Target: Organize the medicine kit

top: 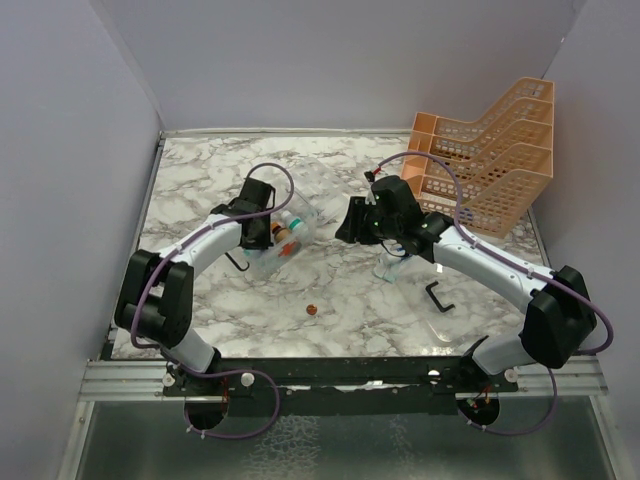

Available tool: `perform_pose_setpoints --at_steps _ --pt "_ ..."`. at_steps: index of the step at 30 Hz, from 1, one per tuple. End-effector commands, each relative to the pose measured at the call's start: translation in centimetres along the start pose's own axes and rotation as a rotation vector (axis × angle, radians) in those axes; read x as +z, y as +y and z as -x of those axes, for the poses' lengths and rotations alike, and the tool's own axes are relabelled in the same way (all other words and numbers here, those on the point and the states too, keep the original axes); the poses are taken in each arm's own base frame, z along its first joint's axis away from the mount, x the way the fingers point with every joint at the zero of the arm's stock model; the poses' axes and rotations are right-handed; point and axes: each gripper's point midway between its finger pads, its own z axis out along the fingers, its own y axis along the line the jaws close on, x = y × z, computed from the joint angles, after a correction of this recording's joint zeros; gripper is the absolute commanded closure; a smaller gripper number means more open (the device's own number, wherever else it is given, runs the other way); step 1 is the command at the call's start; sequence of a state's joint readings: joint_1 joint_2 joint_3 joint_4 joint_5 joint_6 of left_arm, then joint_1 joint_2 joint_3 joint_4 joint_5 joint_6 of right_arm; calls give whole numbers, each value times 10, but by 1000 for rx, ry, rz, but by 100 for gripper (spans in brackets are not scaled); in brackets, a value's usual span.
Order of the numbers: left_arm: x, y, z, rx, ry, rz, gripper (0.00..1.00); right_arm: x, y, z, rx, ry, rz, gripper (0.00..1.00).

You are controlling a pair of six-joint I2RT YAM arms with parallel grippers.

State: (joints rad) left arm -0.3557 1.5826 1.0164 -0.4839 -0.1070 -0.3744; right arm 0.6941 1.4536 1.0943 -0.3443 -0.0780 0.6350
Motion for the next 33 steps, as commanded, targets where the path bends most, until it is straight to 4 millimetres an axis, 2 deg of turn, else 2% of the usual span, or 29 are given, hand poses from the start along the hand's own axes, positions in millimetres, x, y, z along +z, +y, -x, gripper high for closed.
perform_pose_setpoints --at_steps 1,7,12,15,20,23,27,30,33 --pt "-20 -4 11 -4 -37 -18 91 0 -4 6 -9 -27 -36 59" --pt "-47 -17 54 9 -142 -65 81 -5 -5 16 -24 -67 -54 59" --pt "-69 -20 77 17 -210 -75 80 -10 -7 23 -61 -94 -67 58" --pt "-86 -23 90 24 -260 -96 79 -17 -15 28 -86 -117 -113 58" --pt "-127 -46 111 73 -373 -245 69 -28 -57 25 -50 -101 -305 58" --pt "-155 -63 121 111 -465 -362 62 -35 -90 11 23 -73 -446 58" --pt "-193 -76 131 138 -618 -473 53 -46 -134 -11 229 -31 -623 53" --pt "-218 -76 136 143 -728 -511 46 -50 -152 -21 335 -21 -663 49" --pt "-239 -73 139 145 -814 -523 40 -50 -159 -23 406 -37 -653 46"
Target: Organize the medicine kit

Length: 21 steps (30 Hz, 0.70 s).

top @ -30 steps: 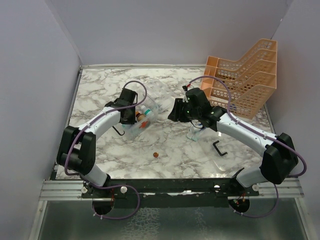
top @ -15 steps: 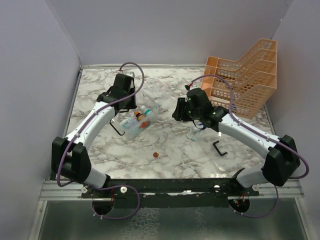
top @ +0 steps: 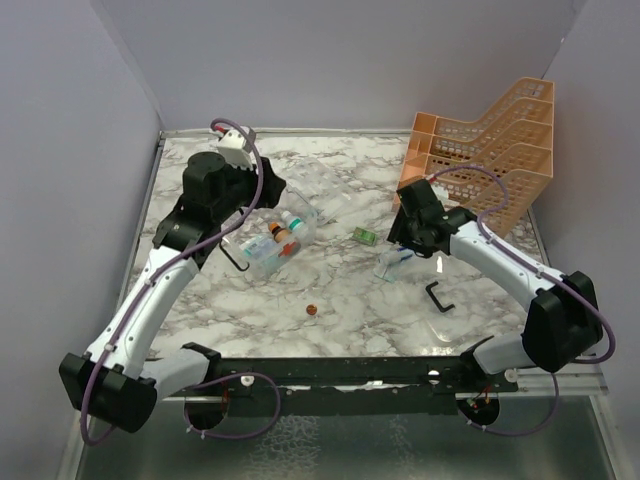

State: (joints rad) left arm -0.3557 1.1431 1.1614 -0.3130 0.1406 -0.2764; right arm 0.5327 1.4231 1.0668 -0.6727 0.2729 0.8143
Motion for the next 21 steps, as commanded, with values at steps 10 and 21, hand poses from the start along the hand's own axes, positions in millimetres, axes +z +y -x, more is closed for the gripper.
perform_pose_setpoints --at_steps 10,21 --pt "-43 -25 46 78 -248 -104 20 21 -50 -15 348 72 -159 43" --pt "-42 -40 40 90 -224 -190 13 44 -48 -13 431 105 -155 42"
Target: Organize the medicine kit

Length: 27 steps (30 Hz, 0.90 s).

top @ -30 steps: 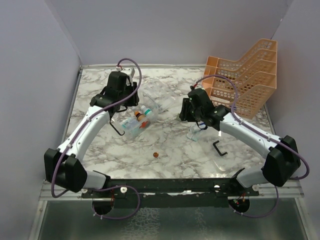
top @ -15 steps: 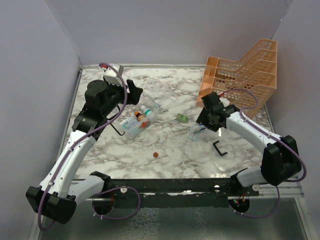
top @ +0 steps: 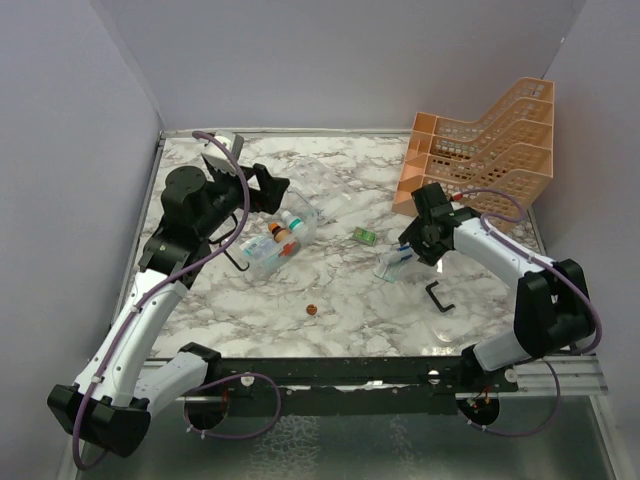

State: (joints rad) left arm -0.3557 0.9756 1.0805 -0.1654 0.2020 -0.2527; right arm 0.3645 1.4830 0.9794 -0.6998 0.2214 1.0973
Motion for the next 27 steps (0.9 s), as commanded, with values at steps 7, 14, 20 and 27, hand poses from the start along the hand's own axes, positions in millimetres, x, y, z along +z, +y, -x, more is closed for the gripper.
perform_pose_setpoints --at_steps 7,14,20,27 --pt "8 -15 -1 -13 8 -87 13 22 17 -1 45 27 25 43" --pt "12 -10 -6 -30 37 -60 13 35 16 -7 47 39 25 48" --pt "16 -12 -9 -38 56 -72 13 42 24 -2 -10 23 50 70" --pt "26 -35 -21 -137 85 -215 13 17 54 0 -93 44 221 82"
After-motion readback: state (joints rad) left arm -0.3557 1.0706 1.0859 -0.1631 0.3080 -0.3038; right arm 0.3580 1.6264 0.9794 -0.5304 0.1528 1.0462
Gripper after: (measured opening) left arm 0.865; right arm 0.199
